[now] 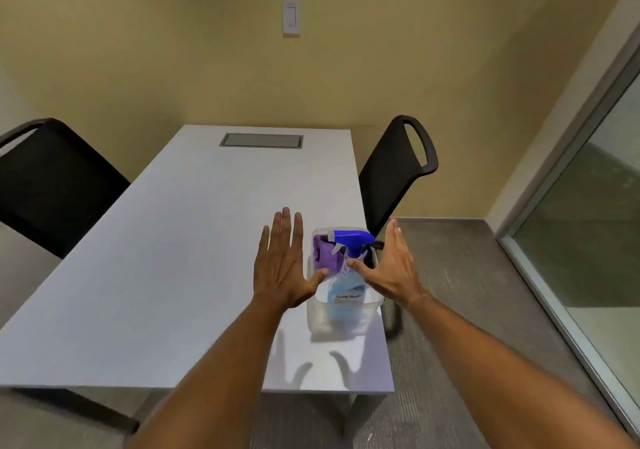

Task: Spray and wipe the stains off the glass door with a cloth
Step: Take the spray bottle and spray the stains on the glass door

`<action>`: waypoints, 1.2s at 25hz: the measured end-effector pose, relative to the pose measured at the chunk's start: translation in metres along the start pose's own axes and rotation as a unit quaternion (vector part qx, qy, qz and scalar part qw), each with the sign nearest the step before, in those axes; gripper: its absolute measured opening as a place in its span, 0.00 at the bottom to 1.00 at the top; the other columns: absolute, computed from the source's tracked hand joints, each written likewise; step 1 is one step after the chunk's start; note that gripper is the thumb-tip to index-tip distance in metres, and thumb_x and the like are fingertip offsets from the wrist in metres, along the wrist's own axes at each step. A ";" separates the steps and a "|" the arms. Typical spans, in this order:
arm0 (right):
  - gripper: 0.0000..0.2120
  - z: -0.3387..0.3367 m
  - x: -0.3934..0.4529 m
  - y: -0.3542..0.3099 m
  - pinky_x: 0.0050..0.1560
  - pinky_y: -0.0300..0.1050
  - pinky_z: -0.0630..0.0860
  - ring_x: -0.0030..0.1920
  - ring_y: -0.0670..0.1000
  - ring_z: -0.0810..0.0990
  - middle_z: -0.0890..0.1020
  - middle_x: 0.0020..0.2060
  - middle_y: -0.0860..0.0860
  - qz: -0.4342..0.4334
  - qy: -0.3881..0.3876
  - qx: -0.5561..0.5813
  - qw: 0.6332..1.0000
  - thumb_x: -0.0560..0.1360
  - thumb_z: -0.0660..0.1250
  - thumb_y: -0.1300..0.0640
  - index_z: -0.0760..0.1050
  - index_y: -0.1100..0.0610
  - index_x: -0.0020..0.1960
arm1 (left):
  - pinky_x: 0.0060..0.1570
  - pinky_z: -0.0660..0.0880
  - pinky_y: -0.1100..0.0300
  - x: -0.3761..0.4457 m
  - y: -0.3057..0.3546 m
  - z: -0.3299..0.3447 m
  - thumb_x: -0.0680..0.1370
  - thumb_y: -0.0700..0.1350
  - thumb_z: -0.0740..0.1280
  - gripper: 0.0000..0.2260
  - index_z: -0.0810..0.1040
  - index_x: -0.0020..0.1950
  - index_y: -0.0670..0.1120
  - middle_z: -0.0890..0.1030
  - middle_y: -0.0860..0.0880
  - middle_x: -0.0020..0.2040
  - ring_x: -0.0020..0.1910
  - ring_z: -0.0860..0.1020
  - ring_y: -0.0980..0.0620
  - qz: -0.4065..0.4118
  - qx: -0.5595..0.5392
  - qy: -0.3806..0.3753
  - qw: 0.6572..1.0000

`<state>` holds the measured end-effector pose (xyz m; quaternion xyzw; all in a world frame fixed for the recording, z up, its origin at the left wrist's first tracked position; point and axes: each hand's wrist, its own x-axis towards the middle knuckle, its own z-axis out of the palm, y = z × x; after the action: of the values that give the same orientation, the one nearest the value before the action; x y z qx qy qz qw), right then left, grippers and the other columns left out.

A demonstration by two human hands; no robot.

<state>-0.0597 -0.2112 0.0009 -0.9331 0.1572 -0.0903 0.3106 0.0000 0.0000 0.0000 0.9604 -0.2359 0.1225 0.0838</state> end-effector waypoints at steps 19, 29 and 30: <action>0.25 0.036 0.048 0.004 0.34 0.32 0.76 0.48 0.47 0.77 0.77 0.46 0.47 0.086 -0.174 0.399 0.896 0.70 0.77 0.59 0.68 0.52 0.60 | 0.77 0.46 0.46 -0.015 0.000 0.044 0.70 0.75 0.48 0.47 0.33 0.78 0.50 0.41 0.44 0.80 0.79 0.41 0.45 -0.023 -0.010 -0.011 1.000; 0.33 -0.020 0.062 -0.010 0.50 0.45 0.79 0.56 0.57 0.81 0.83 0.54 0.60 0.076 -0.126 0.433 0.889 0.63 0.80 0.44 0.76 0.59 0.61 | 0.77 0.44 0.47 0.013 0.012 0.009 0.70 0.76 0.44 0.46 0.33 0.78 0.50 0.40 0.45 0.80 0.79 0.42 0.45 0.004 -0.019 0.021 1.000; 0.39 -0.030 0.062 -0.014 0.55 0.49 0.79 0.57 0.58 0.81 0.83 0.54 0.60 0.072 -0.113 0.437 0.890 0.58 0.80 0.40 0.76 0.59 0.62 | 0.77 0.44 0.47 0.019 0.014 0.002 0.70 0.76 0.44 0.47 0.34 0.78 0.50 0.41 0.45 0.80 0.79 0.42 0.45 0.009 -0.021 0.025 0.999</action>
<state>-0.0068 -0.2390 0.0373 -0.6934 0.1324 -0.0212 0.7079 0.0101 -0.0208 0.0045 0.9530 -0.2445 0.1422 0.1084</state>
